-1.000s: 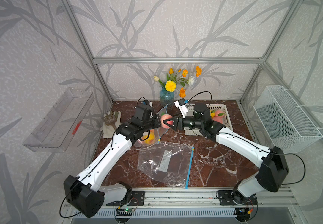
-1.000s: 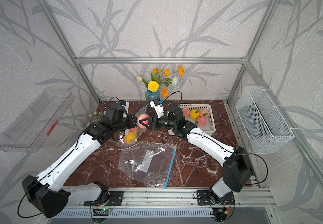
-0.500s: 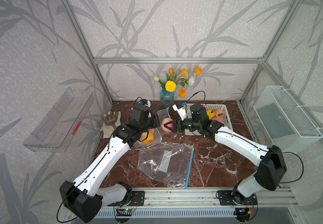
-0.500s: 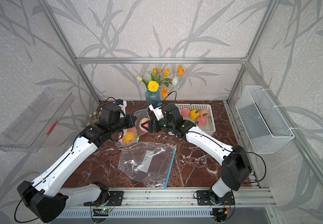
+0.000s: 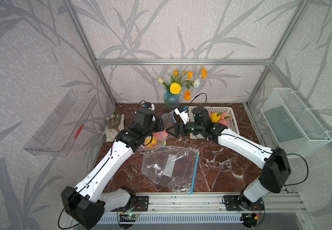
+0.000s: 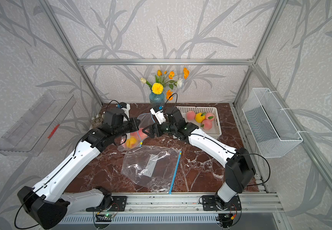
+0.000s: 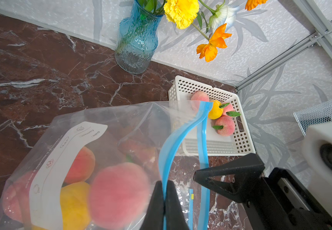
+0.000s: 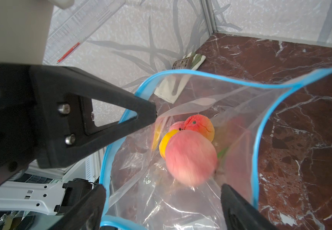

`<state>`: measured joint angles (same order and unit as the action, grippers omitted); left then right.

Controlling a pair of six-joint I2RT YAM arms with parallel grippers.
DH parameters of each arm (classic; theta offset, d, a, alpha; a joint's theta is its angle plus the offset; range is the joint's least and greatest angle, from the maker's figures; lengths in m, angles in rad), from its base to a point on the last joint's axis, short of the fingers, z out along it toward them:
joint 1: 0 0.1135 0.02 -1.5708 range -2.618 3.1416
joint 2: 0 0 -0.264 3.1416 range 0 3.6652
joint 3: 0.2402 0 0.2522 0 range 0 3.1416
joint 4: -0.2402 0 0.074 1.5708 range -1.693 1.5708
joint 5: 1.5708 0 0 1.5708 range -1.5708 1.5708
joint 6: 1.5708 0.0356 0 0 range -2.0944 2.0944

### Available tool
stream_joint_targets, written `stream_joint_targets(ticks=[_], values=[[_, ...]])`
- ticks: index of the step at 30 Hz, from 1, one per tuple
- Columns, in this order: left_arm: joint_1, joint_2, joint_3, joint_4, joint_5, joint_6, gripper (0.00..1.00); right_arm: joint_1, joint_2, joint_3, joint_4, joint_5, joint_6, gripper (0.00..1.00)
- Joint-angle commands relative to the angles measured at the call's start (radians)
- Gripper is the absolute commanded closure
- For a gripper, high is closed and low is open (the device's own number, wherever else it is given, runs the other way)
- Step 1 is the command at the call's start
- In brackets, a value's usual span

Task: Place the peach in a zip-top bag and seal the zipper
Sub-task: Place the peach in the zipper food storage bag, then adjust the zipper food storage bag at the center of the board.

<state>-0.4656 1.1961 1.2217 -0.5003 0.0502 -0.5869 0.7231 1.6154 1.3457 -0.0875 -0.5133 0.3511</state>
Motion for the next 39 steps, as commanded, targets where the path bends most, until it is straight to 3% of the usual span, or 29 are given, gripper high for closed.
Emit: stream_joint_targets(ticks=[1, 6, 10, 12, 19, 23, 30, 37, 39], values=[[0.004, -0.03, -0.013, 0.011, -0.01, 0.0, 1.0, 0.006, -0.028, 0.03, 0.011, 0.004, 0.005, 0.1], [0.004, -0.037, -0.003, -0.01, -0.044, 0.025, 1.0, 0.004, -0.074, 0.017, 0.013, 0.023, -0.009, 0.09], [0.009, -0.038, 0.058, -0.085, -0.14, 0.094, 1.0, 0.004, -0.14, -0.014, 0.014, 0.093, -0.04, 0.05], [0.024, -0.023, 0.128, -0.131, -0.166, 0.162, 1.0, 0.001, -0.171, -0.033, 0.017, 0.136, -0.051, 0.01], [0.082, 0.097, 0.427, -0.21, -0.191, 0.388, 1.0, -0.023, -0.239, -0.085, 0.018, 0.225, -0.042, 0.01], [0.091, 0.143, 0.51, -0.204, -0.036, 0.407, 1.0, -0.046, -0.263, -0.107, 0.001, 0.256, -0.025, 0.01], [0.091, 0.215, 0.507, -0.197, 0.331, 0.44, 1.0, -0.108, -0.295, -0.135, -0.044, 0.325, -0.024, 0.01], [0.091, 0.342, 0.605, -0.343, 0.392, 0.676, 1.0, -0.172, -0.282, -0.182, -0.035, 0.393, -0.168, 0.03], [0.091, 0.357, 0.597, -0.338, 0.38, 0.752, 1.0, -0.217, -0.281, -0.209, 0.003, 0.352, -0.217, 0.03]])
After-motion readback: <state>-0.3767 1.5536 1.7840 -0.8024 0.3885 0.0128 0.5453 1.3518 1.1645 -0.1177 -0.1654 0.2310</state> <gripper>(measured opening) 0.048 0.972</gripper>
